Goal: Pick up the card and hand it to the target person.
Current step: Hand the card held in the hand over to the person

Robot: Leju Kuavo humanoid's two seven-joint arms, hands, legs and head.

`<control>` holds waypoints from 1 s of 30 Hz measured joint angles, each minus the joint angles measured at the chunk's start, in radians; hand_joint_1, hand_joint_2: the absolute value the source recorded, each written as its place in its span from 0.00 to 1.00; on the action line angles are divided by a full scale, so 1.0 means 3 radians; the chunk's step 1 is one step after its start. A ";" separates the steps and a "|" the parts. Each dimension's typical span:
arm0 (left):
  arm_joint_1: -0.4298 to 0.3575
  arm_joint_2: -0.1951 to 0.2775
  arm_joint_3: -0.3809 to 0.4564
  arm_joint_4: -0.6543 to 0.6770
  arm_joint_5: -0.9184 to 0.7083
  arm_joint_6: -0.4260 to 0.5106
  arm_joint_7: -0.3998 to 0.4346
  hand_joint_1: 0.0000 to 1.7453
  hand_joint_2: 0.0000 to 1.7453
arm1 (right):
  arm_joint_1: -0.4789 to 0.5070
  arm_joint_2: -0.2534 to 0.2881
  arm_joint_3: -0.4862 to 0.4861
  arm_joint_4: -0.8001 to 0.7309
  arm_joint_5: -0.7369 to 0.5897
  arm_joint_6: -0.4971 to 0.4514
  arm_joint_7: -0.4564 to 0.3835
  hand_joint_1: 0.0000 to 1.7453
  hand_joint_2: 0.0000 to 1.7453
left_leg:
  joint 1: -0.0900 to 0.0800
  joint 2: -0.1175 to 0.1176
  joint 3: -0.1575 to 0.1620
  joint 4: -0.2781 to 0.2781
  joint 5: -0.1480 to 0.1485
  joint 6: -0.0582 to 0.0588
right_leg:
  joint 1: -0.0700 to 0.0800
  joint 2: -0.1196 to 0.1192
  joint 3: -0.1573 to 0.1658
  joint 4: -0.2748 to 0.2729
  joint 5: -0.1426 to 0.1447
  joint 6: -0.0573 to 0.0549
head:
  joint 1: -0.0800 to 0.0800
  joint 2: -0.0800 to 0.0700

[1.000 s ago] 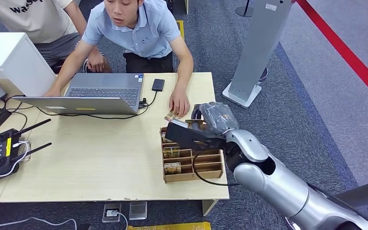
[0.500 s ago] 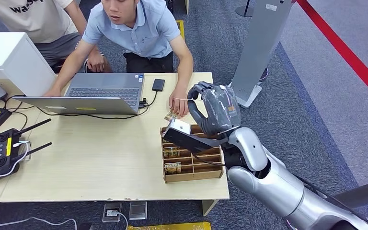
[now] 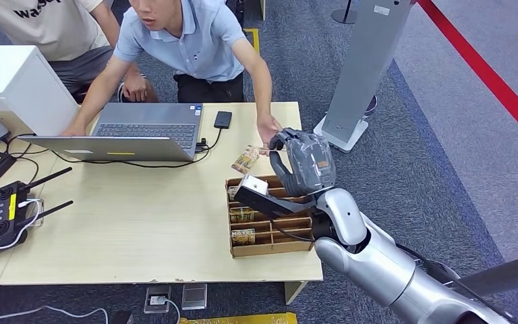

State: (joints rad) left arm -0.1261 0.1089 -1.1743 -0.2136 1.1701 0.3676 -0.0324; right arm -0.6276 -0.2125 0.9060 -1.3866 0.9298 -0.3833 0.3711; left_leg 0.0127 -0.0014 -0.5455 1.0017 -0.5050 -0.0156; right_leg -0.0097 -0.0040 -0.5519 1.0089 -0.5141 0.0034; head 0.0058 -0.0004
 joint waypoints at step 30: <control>0.0000 -0.0001 -0.0030 0.0000 0.0001 -0.0003 -0.0001 0.00 0.00 | 0.0005 0.0028 -0.0010 0.0230 0.0053 -0.0124 -0.0006 0.00 1.00 | 0.0000 0.0000 0.0000 0.0000 0.0000 0.0000 | 0.0000 0.0000 0.0000 0.0000 0.0000 0.0000 | -0.0001 0.0000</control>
State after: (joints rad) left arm -0.1262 0.1087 -1.1832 -0.2136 1.1703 0.3667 -0.0328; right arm -0.6260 -0.2041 0.9030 -1.3174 0.9457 -0.4204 0.3693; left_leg 0.0127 -0.0014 -0.5454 1.0017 -0.5049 -0.0156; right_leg -0.0097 -0.0040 -0.5519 1.0089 -0.5141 0.0034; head 0.0056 -0.0004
